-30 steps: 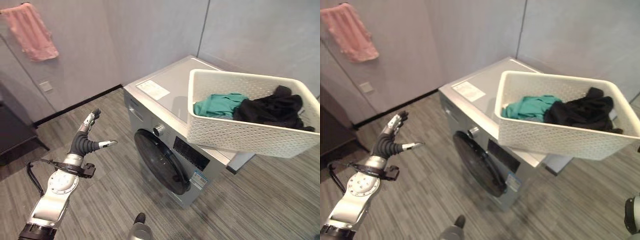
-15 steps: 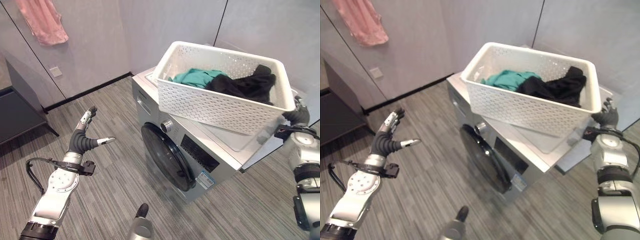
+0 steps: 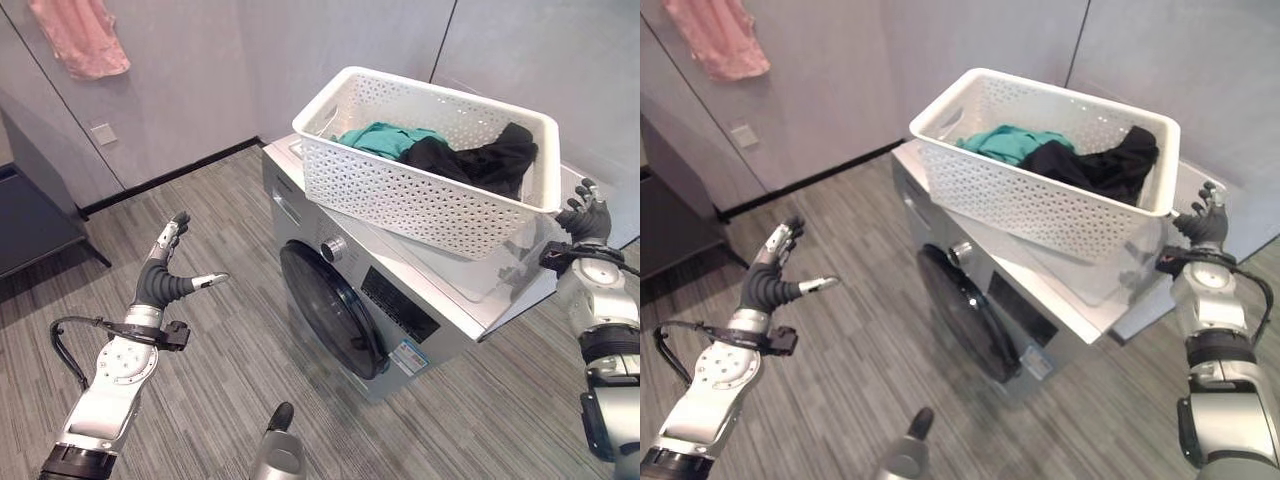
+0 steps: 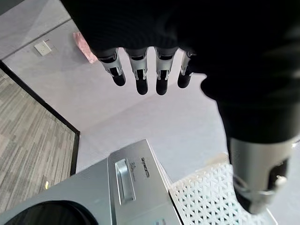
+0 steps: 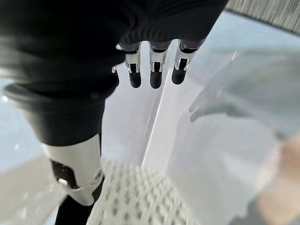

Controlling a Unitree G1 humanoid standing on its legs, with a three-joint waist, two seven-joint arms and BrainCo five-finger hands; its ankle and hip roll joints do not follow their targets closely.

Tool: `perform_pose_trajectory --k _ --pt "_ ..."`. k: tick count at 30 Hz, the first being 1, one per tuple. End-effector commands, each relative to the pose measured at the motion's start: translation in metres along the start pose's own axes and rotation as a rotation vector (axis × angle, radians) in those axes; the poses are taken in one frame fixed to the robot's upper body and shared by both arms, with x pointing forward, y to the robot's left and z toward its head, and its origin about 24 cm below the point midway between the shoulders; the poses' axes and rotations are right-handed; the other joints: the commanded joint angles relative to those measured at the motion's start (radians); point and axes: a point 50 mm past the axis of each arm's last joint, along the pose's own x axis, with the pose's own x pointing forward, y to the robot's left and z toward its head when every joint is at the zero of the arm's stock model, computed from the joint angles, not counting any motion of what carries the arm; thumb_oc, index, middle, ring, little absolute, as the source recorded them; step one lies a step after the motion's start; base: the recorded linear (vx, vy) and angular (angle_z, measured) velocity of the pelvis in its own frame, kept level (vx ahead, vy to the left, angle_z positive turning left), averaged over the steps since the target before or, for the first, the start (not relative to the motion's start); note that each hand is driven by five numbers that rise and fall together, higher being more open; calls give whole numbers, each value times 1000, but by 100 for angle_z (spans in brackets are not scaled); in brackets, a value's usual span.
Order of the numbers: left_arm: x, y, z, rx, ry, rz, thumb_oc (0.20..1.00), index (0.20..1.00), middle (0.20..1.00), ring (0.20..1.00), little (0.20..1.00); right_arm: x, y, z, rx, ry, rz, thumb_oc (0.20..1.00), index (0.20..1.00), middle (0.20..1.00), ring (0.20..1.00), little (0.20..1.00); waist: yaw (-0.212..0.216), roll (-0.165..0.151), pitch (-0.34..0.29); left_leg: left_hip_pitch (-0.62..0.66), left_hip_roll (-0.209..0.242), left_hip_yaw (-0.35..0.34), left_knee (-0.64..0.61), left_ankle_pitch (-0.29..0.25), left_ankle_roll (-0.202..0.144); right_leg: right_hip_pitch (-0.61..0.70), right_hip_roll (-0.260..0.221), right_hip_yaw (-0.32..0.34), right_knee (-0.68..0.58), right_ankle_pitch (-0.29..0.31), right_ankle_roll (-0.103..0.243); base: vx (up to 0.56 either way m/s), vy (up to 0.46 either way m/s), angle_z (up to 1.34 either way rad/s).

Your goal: Grab the laundry basket,head to the washer,open it,put in the laundry and shut it.

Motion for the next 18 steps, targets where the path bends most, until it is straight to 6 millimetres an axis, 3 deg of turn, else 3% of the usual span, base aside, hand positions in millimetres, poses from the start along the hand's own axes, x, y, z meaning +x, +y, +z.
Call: perform_pose_trajectory --k 1,6,10,11,13,15,16,18 --pt "5 11 17 -3 -88 43 1000 1000 1000 1000 1000 6 -7 41 -39 -159 -38 1000 1000 1000 1000 1000 -6 -29 -36 -63 12 -16 29 -7 31 46 -18 44 20 -130 -35 6 -2 -20" --pt "1 22 14 64 -72 52 1000 1000 1000 1000 1000 0 -39 33 -71 -137 -112 1000 1000 1000 1000 1000 -30 -29 -44 -53 22 -2 30 -12 29 50 -15 54 24 -135 -36 10 -4 -9" --pt "-10 28 13 95 -64 33 1000 1000 1000 1000 1000 -23 -77 11 -119 -121 -187 1000 1000 1000 1000 1000 -64 -26 -46 -41 38 10 30 -18 29 47 -9 73 25 -139 -36 -9 -10 -13" --pt "-10 28 13 96 -63 29 1000 1000 1000 1000 1000 -24 -78 10 -119 -118 -189 1000 1000 1000 1000 1000 -62 -27 -48 -41 39 10 30 -18 28 48 -9 73 25 -139 -36 -20 -19 -22" --pt "-17 30 13 66 -59 23 1000 1000 1000 1000 1000 -44 -97 0 -168 -128 -225 1000 1000 1000 1000 1000 -84 -26 -46 -37 45 17 27 -17 27 46 -6 79 24 -140 -36 -30 -15 -17" --pt "-21 31 11 56 -47 22 1000 1000 1000 1000 1000 -53 -105 -5 -187 -121 -240 1000 1000 1000 1000 1000 -91 -26 -46 -36 47 18 26 -17 27 45 -5 83 24 -141 -37 -27 -15 -9" --pt "-33 30 4 36 -3 8 1000 1000 1000 1000 1000 -74 -116 -22 -225 -89 -260 1000 1000 1000 1000 1000 -103 -26 -43 -38 50 19 25 -15 27 43 -2 88 23 -140 -38 -50 -28 -11" --pt "-43 24 -9 10 60 -18 1000 1000 1000 1000 1000 -94 -113 -47 -255 -21 -233 1000 1000 1000 1000 1000 -118 -24 -39 -38 54 19 21 -11 27 42 0 91 22 -141 -40 -60 -32 -6"
